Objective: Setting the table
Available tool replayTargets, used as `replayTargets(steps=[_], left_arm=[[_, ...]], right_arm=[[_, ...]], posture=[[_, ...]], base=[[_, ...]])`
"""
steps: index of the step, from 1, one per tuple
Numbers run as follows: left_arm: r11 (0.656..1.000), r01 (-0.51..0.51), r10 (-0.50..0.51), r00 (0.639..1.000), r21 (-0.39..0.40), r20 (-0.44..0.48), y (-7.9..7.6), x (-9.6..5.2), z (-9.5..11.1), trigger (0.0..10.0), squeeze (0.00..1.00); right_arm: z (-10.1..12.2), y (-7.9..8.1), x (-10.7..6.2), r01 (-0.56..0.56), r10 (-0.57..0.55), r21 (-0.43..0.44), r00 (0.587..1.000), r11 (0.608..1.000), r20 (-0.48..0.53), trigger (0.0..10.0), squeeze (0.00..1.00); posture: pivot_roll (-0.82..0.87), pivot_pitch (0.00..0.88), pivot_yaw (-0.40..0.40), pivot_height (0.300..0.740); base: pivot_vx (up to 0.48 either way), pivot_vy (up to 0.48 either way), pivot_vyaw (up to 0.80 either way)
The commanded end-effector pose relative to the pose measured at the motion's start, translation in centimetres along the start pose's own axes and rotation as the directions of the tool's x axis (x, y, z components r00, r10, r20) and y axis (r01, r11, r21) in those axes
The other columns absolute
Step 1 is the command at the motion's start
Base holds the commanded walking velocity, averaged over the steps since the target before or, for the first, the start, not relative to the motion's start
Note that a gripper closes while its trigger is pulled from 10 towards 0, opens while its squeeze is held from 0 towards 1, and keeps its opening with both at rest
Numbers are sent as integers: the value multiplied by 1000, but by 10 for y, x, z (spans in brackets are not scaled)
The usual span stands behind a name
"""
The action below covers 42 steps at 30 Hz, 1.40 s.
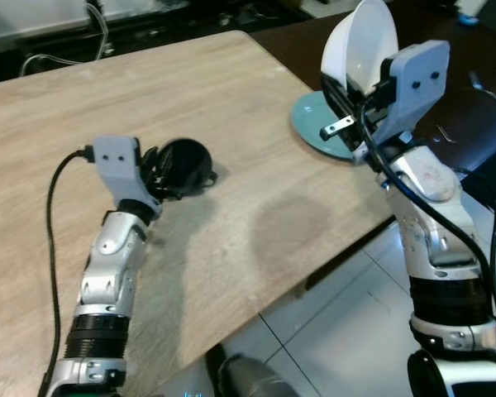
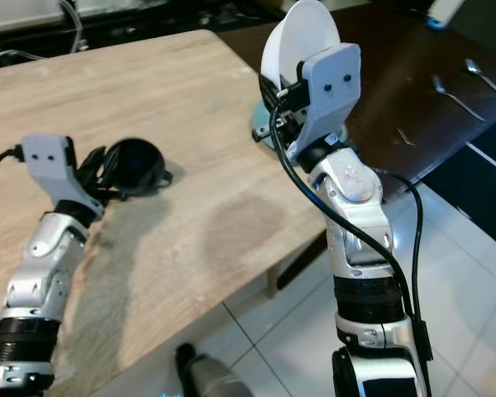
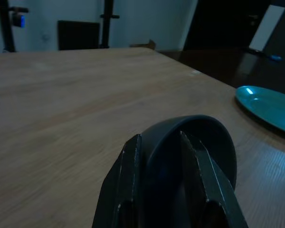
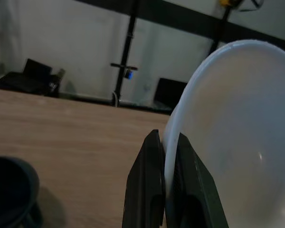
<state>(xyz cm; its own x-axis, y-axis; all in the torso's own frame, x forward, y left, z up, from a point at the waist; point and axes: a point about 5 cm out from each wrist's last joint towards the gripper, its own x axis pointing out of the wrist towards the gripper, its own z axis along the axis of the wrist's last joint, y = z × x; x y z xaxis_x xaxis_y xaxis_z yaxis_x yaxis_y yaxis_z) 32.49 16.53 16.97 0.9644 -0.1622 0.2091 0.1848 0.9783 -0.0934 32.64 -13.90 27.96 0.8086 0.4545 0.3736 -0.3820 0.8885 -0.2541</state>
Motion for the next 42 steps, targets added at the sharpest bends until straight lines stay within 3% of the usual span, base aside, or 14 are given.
replayTargets(steps=[1, 42], left_arm=[[1000, 23, -23, 1000, -14, -3, -7, 0, -2, 10000, 0], [996, 79, -81, 996, -36, -36, -13, -1, -6, 10000, 0]], right_arm=[[-2, -3, -2, 8, -8, 0, 1000, 1000, -13, 10000, 0], [0, -9, -4, 35, -34, 13, 999, 999, -20, 10000, 0]], posture=[[66, 63, -67, 740], [66, 63, -59, 740]], base=[[0, 0, -800], [0, 0, -800]])
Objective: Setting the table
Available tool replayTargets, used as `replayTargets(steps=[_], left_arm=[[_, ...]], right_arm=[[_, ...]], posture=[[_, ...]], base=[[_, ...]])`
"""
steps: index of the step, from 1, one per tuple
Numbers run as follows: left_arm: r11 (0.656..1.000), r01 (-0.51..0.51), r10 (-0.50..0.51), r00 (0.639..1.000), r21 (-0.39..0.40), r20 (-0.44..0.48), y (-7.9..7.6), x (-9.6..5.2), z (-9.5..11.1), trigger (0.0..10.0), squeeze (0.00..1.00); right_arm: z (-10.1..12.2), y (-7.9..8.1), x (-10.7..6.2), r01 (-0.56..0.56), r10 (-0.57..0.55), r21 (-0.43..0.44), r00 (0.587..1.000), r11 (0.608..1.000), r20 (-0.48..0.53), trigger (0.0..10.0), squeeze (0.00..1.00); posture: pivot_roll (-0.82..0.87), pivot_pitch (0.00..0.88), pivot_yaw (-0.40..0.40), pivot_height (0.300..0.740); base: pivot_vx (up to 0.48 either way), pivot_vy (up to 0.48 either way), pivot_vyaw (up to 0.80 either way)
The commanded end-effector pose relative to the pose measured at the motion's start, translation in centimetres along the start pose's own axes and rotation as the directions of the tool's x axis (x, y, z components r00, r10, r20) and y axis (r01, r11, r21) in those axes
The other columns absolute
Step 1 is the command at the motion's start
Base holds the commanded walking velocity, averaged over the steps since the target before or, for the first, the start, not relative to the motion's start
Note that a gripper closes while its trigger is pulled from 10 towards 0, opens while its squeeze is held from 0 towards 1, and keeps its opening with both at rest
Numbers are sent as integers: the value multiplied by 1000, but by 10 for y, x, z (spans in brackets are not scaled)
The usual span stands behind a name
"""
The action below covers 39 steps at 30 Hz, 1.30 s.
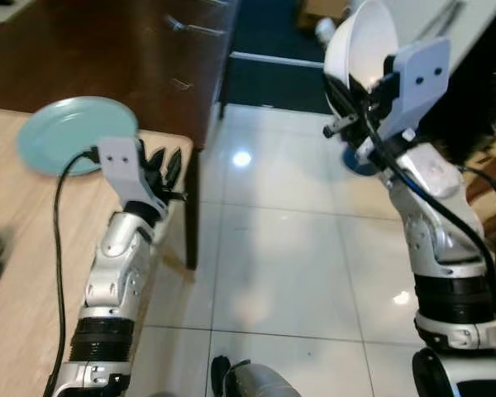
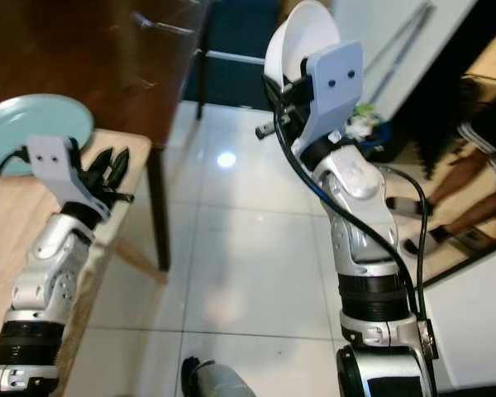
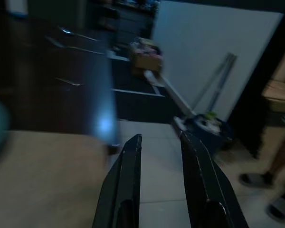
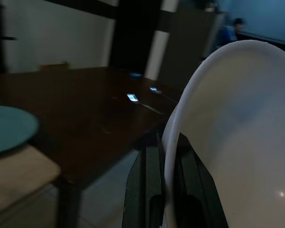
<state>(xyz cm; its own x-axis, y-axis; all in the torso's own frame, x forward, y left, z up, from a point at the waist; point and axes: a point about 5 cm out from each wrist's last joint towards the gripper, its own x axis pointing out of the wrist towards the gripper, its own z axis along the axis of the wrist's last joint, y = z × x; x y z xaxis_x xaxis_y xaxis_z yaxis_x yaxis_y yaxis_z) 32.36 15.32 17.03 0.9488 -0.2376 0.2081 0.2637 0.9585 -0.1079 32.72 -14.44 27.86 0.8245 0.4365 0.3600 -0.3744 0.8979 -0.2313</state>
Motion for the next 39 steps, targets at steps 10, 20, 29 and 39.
replayTargets(steps=[10, 20, 29, 39], left_arm=[[1000, 23, -23, 999, -12, -27, -3, -3, -5, 10000, 0], [999, 47, -47, 999, -10, -24, -4, -1, -2, 10000, 0], [997, 71, -69, 990, 12, -122, -8, -3, -18, 10000, 0], [998, -55, 63, 933, 34, -353, -3, -19, -75, 10000, 0]], right_arm=[[3, -5, 0, 17, -17, -6, 1000, 1000, 6, 10000, 0], [3, -7, -2, 31, -31, 1, 1000, 1000, 6, 10000, 0], [-23, -6, -12, 27, -17, 131, 997, 991, -77, 10000, 0], [-120, 30, -58, -38, 142, 253, 901, 967, -410, 10000, 0]], posture=[[67, 67, -60, 740], [70, 68, -53, 740], [68, 64, -48, 740], [67, 60, -45, 740]], base=[[0, 0, -800], [0, 0, -800], [0, 0, -622], [0, 0, 0]])
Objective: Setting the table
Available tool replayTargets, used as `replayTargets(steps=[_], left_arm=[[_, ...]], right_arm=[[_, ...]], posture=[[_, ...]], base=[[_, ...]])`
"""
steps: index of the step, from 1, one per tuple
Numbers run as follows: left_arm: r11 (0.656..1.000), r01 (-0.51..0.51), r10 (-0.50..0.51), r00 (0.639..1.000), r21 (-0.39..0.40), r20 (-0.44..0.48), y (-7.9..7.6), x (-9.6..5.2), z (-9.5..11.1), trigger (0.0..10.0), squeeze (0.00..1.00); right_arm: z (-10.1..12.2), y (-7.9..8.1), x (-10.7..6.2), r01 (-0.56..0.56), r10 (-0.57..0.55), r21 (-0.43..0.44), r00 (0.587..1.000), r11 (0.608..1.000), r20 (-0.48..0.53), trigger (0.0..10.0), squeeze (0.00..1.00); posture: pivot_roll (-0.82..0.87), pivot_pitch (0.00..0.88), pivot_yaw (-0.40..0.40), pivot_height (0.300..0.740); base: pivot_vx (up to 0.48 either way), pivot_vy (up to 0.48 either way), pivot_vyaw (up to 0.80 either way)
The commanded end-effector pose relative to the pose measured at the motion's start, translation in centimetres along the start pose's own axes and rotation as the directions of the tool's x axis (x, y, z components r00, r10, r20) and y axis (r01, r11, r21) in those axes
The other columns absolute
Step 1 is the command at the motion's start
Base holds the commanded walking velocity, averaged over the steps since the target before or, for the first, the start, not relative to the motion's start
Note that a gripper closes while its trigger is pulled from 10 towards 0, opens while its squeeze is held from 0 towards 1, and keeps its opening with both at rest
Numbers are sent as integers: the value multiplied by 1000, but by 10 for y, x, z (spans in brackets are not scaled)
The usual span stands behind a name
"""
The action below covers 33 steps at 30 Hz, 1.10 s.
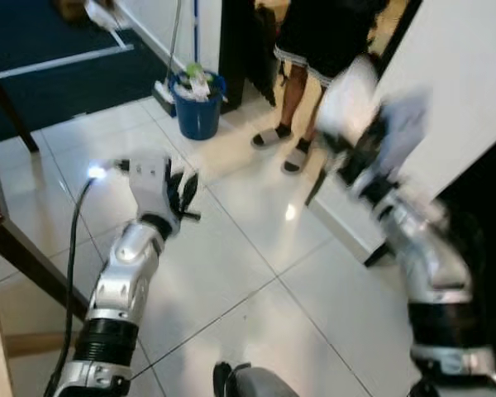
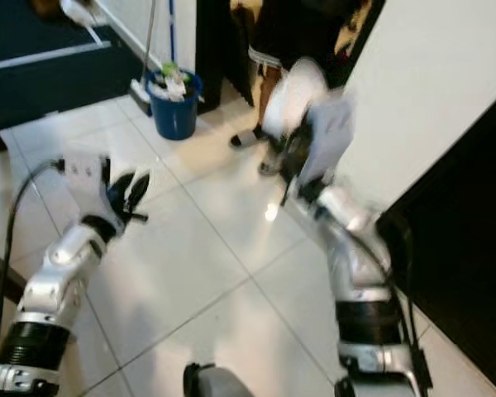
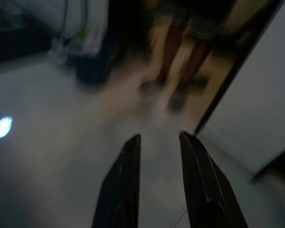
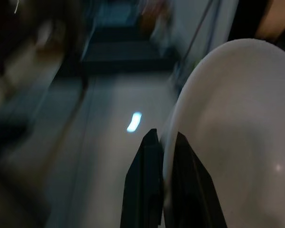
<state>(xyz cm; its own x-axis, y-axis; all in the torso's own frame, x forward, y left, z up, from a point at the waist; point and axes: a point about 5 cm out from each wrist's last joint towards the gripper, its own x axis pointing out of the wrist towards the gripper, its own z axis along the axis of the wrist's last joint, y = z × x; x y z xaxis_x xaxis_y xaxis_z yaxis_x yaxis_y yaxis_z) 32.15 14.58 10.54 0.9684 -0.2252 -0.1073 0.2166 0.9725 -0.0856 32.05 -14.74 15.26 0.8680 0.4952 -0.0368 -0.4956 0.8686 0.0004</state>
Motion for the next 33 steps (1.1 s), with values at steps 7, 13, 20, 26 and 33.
replayTargets(steps=[7, 13, 20, 26, 33], left_arm=[[996, -82, 87, 964, 29, -250, 4, -18, -71, 10000, 0], [994, -88, 106, 934, 68, -341, 4, -32, -102, 10000, 0], [992, -110, 126, 933, 65, -338, 5, -35, -109, 10000, 0], [993, -107, 117, 938, 48, -326, 5, -35, -110, 10000, 0], [993, -112, 119, 945, 40, -304, 4, -34, -109, 10000, 0]], right_arm=[[-116, 16, -30, 61, -31, 76, 938, 995, -345, 10000, 0], [-159, 17, -54, 178, -119, 82, 871, 981, -476, 10000, 0], [-174, 13, -67, 242, -164, 97, 852, 965, -497, 10000, 0], [-181, 13, -70, 242, -169, 78, 842, 967, -513, 10000, 0], [-182, 12, -70, 249, -175, 83, 846, 965, -504, 10000, 0]], posture=[[70, 65, -41, 740], [68, 71, -30, 740], [71, 74, -32, 740], [72, 72, -35, 740], [72, 72, -34, 740]], base=[[0, 0, 0], [0, 0, 800], [0, 0, 571], [0, 0, 0], [0, 0, 0]])
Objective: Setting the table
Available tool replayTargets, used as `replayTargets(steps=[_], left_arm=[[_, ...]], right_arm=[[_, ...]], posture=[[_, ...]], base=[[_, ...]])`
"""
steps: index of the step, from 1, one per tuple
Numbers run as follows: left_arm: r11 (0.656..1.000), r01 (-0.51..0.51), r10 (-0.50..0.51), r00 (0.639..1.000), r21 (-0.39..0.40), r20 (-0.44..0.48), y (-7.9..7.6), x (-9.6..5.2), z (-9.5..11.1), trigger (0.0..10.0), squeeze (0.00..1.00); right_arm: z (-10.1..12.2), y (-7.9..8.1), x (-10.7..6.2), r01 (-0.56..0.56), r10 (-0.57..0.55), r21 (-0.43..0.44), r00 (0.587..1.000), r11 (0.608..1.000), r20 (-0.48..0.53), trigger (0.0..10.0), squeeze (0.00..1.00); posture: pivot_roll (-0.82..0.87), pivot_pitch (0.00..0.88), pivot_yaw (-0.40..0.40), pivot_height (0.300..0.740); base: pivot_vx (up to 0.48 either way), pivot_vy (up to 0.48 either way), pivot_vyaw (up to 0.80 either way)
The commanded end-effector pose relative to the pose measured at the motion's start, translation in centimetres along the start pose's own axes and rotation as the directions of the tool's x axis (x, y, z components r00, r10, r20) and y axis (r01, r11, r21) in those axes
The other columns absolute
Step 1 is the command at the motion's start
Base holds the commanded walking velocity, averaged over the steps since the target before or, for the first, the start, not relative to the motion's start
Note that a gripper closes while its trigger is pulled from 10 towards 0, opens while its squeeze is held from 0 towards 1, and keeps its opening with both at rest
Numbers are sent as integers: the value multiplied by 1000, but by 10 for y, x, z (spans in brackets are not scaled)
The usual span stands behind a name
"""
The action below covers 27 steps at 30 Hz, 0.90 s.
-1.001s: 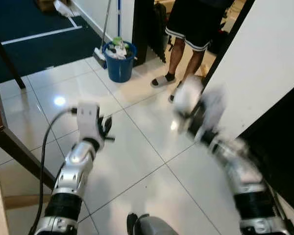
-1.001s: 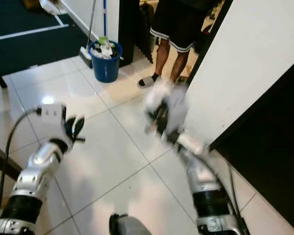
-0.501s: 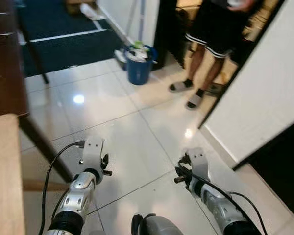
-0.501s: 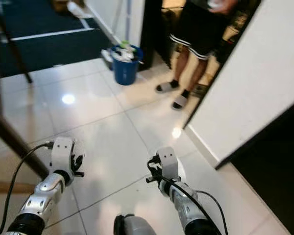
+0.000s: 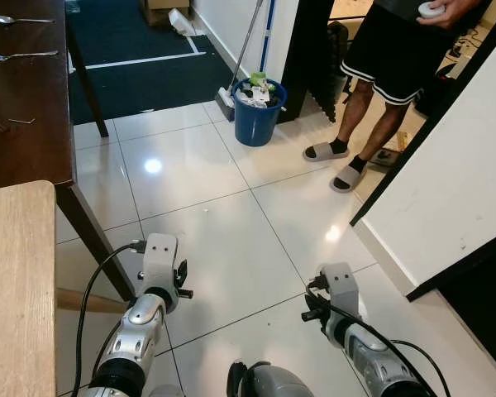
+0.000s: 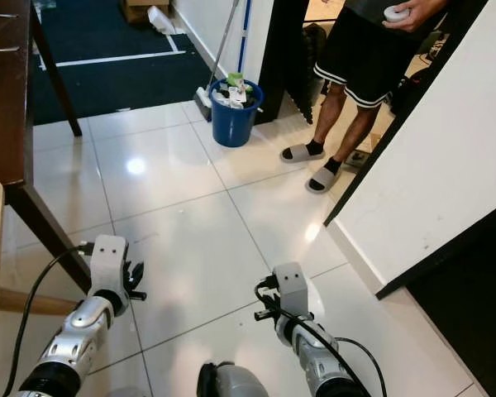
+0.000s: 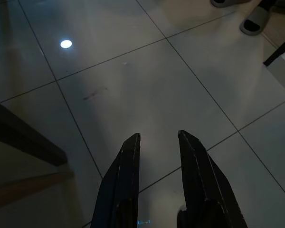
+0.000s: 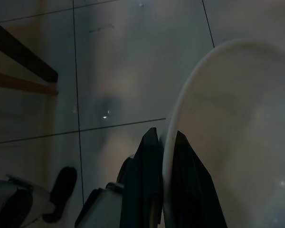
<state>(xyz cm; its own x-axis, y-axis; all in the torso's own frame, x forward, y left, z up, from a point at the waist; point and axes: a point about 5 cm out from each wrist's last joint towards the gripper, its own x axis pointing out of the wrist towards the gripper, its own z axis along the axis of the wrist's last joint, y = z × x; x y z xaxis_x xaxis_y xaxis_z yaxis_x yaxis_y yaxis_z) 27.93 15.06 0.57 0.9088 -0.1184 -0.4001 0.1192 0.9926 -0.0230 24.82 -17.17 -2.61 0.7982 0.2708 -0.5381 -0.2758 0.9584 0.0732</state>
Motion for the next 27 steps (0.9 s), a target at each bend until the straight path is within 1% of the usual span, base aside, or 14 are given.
replayTargets(steps=[1, 6, 8, 12, 13, 16, 17, 20, 25, 26, 27], left_arm=[[1000, -4, 4, 1000, -17, -10, 0, -1, -5, 10000, 0], [1000, -3, 3, 1000, -21, -1, 0, 0, -4, 10000, 0], [1000, -3, 3, 1000, -19, -3, 0, 0, -5, 10000, 0], [999, 8, -8, 1000, -31, -13, 1, -2, -11, 10000, 0], [1000, 4, -5, 1000, -27, -27, 3, -3, -15, 10000, 0], [999, -5, 4, 999, -46, -32, 6, -6, -21, 10000, 0], [996, -18, 17, 1000, -91, -8, 8, -7, -20, 10000, 0], [995, -30, 31, 999, -98, 10, 7, -7, -19, 10000, 0], [994, -43, 44, 999, -103, 12, 6, -7, -19, 10000, 0], [993, -53, 55, 998, -104, 12, 4, -6, -19, 10000, 0], [993, -58, 59, 998, -102, 12, 3, -6, -19, 10000, 0]], right_arm=[[-2, -3, -1, 14, -14, 11, 1000, 1000, 7, 10000, 0], [-4, -4, -1, 13, -13, 21, 1000, 1000, 4, 10000, 0], [-9, -3, -1, 12, -11, 20, 1000, 1000, -20, 10000, 0], [-19, -3, -4, 28, -26, 33, 999, 999, -48, 10000, 0], [-21, -4, -5, 36, -34, 37, 998, 999, -52, 10000, 0], [-23, -6, -6, 60, -58, 50, 997, 997, -44, 10000, 0], [-23, -9, -8, 84, -82, 69, 996, 994, -27, 10000, 0], [-22, -12, -10, 92, -92, 73, 996, 993, -7, 10000, 0], [-19, -14, -10, 81, -82, 45, 997, 996, 5, 10000, 0], [-15, -17, -9, 72, -72, 21, 997, 997, 9, 10000, 0], [-13, -17, -8, 69, -69, 12, 998, 998, 12, 10000, 0]], posture=[[72, 72, -34, 740], [73, 72, -34, 740], [74, 72, -33, 740], [76, 72, -33, 740], [76, 74, -34, 740], [74, 75, -32, 740], [75, 77, -35, 740], [69, 76, -42, 740], [52, 70, -73, 740], [40, 63, -100, 740], [40, 63, -100, 740]], base=[[0, 0, 0], [0, 0, 0], [0, 0, 0], [0, 0, 0], [0, 0, 0], [0, 0, 0], [0, 0, 0], [0, 0, 0], [0, 0, 0], [0, 0, 0], [0, 0, 0]])
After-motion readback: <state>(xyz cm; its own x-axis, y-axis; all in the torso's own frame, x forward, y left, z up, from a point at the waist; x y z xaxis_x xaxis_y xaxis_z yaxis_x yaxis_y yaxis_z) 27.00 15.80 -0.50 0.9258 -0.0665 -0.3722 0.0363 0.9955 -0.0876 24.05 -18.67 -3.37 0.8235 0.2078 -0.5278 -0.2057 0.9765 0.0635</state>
